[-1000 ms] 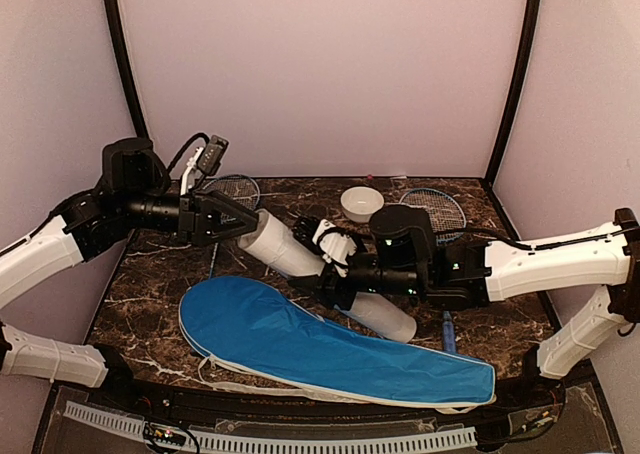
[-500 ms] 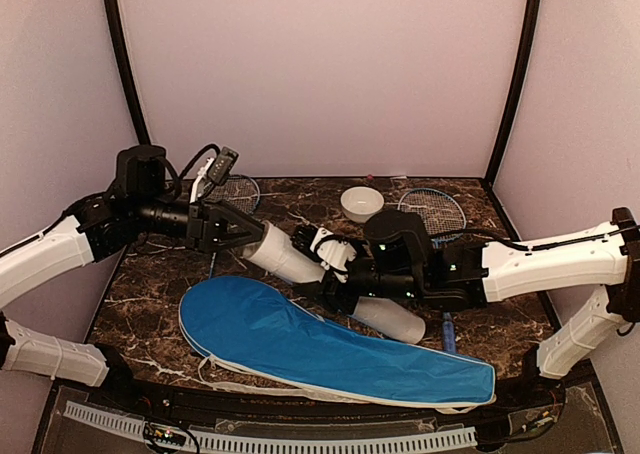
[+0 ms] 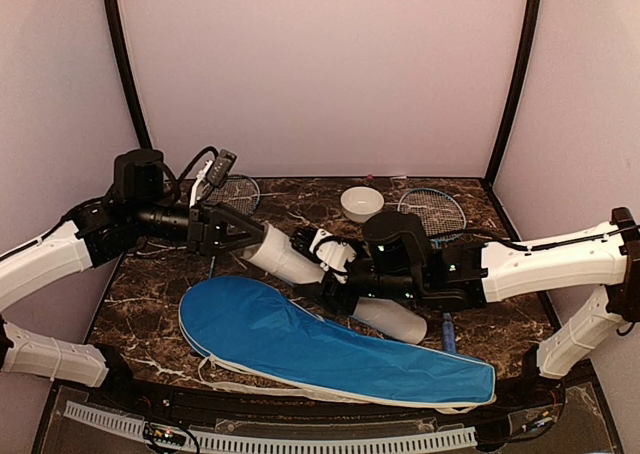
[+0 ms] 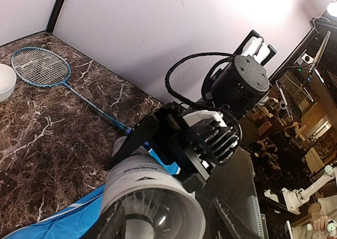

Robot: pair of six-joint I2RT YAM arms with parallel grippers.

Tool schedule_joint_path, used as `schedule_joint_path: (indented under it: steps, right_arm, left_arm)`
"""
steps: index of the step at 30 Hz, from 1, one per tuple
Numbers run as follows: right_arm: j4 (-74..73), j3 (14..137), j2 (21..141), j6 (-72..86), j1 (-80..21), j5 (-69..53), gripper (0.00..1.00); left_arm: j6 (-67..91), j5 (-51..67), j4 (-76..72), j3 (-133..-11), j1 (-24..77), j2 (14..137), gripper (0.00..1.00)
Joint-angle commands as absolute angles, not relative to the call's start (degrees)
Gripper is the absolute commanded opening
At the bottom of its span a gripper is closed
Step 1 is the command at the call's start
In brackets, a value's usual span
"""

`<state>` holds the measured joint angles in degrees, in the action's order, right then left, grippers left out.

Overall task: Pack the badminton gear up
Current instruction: Press the tube cap onto the shuttle tube, then place the shuttle tube at the corner of the board.

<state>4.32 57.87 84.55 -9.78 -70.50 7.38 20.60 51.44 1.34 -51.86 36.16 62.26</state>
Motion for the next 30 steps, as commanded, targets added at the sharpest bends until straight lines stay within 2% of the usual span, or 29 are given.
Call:
schedule_joint_path:
  steps: [1, 7, 13, 18, 23, 30]
  right_arm:
    - [13.7, 61.3, 84.4, -9.3, -70.8, 10.2, 0.62]
    - [7.3, 64.6, 83.0, -11.3, -70.8, 17.4, 0.61]
    - [-0.9, 68.6, 81.1, -11.3, -68.1, 27.2, 0.61]
    - [-10.3, 71.5, 79.4, -6.5, -62.1, 31.8, 0.61]
    - [-14.6, 68.8, 76.7, -0.2, -52.7, 30.7, 0.60]
    - [-16.9, 61.4, 75.2, 9.2, -38.0, 25.5, 0.60]
  left_arm:
    - [15.7, 44.3, 10.0, -58.5, 37.4, 58.2, 0.57]
    - [16.0, 29.6, 11.0, -63.9, 37.4, 52.5, 0.68]
    - [13.6, 17.4, 19.3, -70.8, 36.9, 54.8, 0.75]
    - [13.0, 17.8, 19.8, -68.3, 31.6, 57.4, 0.78]
    - [15.0, 22.7, 17.4, -62.6, 22.0, 60.3, 0.78]
    - [12.0, 15.9, 17.3, -58.8, 18.7, 64.0, 0.78]
